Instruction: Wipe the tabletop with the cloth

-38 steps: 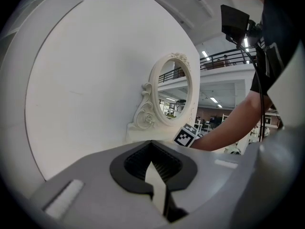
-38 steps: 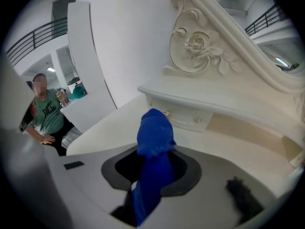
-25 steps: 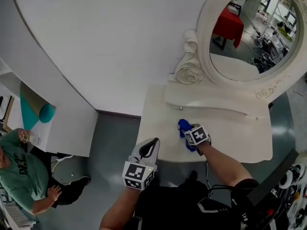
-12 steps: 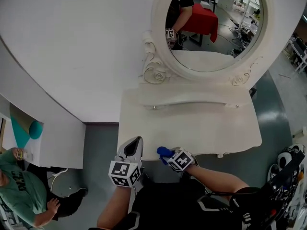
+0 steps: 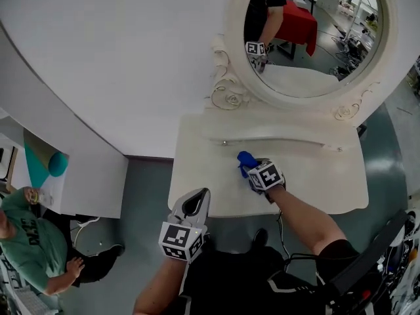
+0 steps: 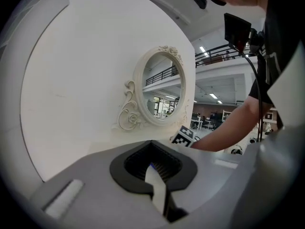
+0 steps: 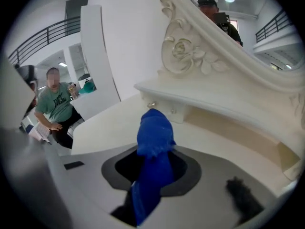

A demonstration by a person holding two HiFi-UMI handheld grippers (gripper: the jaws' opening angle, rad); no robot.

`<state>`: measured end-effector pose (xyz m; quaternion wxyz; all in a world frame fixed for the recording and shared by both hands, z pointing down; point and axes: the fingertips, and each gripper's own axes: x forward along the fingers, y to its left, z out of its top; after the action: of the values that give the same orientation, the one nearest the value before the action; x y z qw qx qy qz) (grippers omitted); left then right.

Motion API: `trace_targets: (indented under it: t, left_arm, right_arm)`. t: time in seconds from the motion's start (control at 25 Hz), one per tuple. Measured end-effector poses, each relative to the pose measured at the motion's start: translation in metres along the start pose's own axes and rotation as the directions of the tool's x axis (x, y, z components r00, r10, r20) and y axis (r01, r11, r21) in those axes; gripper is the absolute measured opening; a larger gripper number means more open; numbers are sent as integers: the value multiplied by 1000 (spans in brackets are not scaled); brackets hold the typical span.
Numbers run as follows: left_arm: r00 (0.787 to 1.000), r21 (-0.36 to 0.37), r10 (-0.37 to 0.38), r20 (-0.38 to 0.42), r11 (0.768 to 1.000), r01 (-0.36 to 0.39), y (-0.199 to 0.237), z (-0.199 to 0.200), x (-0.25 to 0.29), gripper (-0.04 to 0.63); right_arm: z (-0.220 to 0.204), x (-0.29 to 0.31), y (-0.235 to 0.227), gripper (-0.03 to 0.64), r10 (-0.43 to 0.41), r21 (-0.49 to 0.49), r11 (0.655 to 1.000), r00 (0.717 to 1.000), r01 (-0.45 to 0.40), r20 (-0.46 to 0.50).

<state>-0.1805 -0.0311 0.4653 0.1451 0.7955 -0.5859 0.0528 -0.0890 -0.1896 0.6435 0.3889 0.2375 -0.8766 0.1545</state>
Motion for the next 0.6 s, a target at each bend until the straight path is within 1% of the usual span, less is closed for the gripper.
trace_targets:
  t: [0.16,0.28,0.4,0.52,0.6]
  left_arm:
    - [1000,7,9,-6,1000,-9,3,0,-2,8]
    - [1000,-7,25,-5,1000,-25,9,-1,-4,8]
    - [999,-17,30,-16,999,-30,13,-4,-4,8]
    - [999,-18,33,-14,999,-33,19,-2,0,8]
    - [999,-18,38,-6,999,-38,23,0,3,8]
  right_arm:
    - [14,24,-34,103,-56,40,998,998,56,-19]
    - [15,39,-47,103,-70,57,996,996,73,-49]
    - [7,46,-50,103,-76,72,994,995,81,-70]
    - [5,45,-47,103,-81,68,994,995,85,-63]
    - [3,44,-39,103,-69,62,995,996,73,-63]
